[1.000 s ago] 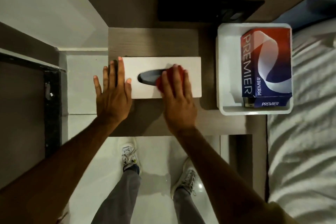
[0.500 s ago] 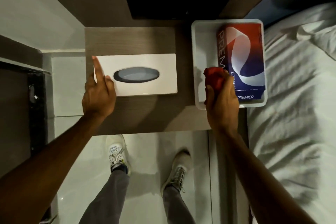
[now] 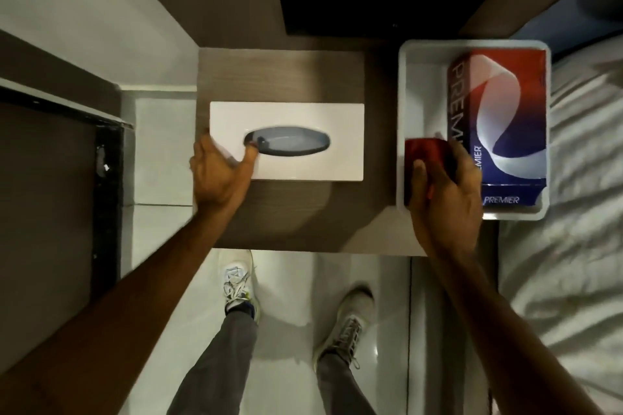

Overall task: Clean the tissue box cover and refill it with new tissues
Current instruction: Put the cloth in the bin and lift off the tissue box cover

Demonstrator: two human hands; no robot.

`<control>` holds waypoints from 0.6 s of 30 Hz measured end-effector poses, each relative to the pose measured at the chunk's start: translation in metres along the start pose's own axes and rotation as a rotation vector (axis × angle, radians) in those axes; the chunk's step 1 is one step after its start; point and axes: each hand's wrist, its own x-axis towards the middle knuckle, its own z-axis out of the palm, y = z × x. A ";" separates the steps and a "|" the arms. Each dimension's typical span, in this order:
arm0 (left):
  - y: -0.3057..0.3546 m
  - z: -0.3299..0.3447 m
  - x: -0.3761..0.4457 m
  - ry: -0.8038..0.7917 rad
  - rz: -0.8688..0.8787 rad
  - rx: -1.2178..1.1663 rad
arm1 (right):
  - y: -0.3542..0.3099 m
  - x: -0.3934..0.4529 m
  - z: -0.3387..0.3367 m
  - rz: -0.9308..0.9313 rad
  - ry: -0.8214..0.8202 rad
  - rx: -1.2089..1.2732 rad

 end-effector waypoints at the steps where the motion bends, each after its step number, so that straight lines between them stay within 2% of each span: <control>1: 0.003 -0.001 0.002 -0.002 -0.017 0.014 | -0.011 -0.002 -0.004 -0.053 0.053 0.026; 3: 0.011 -0.002 0.008 -0.010 -0.047 0.055 | -0.040 0.001 -0.002 -0.137 0.050 0.049; 5: 0.016 -0.002 0.014 -0.014 -0.075 0.086 | -0.074 0.010 0.013 -0.097 -0.091 0.058; 7: 0.021 -0.002 0.018 -0.001 -0.102 0.104 | -0.100 0.021 0.033 0.121 -0.259 0.122; 9: 0.023 -0.001 0.019 0.017 -0.115 0.102 | -0.114 0.030 0.051 0.325 -0.340 0.226; 14: 0.027 -0.002 0.018 0.035 -0.118 0.114 | -0.116 0.043 0.072 0.510 -0.268 0.302; 18: 0.032 -0.005 0.022 0.015 -0.110 0.079 | -0.117 0.042 0.076 0.525 -0.160 0.296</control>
